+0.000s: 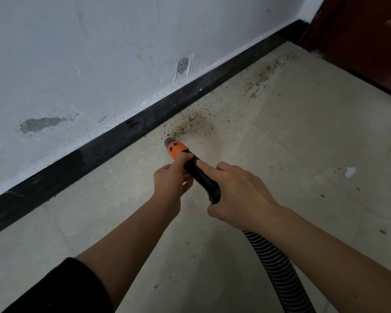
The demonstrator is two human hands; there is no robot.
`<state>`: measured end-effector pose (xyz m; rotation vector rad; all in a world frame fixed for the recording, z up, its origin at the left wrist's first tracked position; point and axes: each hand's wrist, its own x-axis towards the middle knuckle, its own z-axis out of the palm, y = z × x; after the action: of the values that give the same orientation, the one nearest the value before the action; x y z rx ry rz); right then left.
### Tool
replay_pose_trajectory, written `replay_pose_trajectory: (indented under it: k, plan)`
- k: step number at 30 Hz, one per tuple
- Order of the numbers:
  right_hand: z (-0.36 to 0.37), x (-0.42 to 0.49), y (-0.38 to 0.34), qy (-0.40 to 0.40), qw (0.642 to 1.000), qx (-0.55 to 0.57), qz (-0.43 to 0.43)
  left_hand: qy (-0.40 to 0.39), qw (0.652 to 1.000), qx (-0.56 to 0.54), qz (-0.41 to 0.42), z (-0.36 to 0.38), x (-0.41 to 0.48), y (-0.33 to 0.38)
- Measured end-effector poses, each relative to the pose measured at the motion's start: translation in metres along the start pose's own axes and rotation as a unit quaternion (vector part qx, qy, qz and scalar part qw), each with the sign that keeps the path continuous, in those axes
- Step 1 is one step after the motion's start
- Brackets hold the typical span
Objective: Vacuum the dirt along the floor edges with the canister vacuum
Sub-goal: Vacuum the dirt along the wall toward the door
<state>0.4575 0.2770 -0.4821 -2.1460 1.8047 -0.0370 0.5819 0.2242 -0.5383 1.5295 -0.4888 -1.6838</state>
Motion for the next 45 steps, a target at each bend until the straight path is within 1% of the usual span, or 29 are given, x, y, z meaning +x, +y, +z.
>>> replay_pose_trajectory:
  k: [11, 20, 31, 39, 45]
  plan:
    - [-0.009, 0.002, 0.02, -0.003, 0.999, -0.007, 0.046, -0.053, 0.998, -0.006, -0.017, 0.025, 0.008, 0.004]
    - [-0.013, 0.014, 0.026, 0.0, 0.998, -0.006, 0.058, -0.054, 0.998, -0.016, -0.01, 0.036, 0.016, 0.011]
    - [-0.009, 0.018, 0.008, -0.005, 1.0, -0.002, 0.017, -0.024, 0.999, -0.032, -0.004, 0.01, 0.013, 0.014]
    - [-0.002, 0.02, -0.015, -0.009, 0.999, 0.002, -0.034, 0.03, 0.999, -0.035, 0.002, -0.019, 0.008, 0.013]
    - [0.002, 0.018, -0.032, -0.01, 0.997, -0.013, -0.072, 0.061, 0.996, -0.057, 0.004, -0.038, 0.001, 0.008]
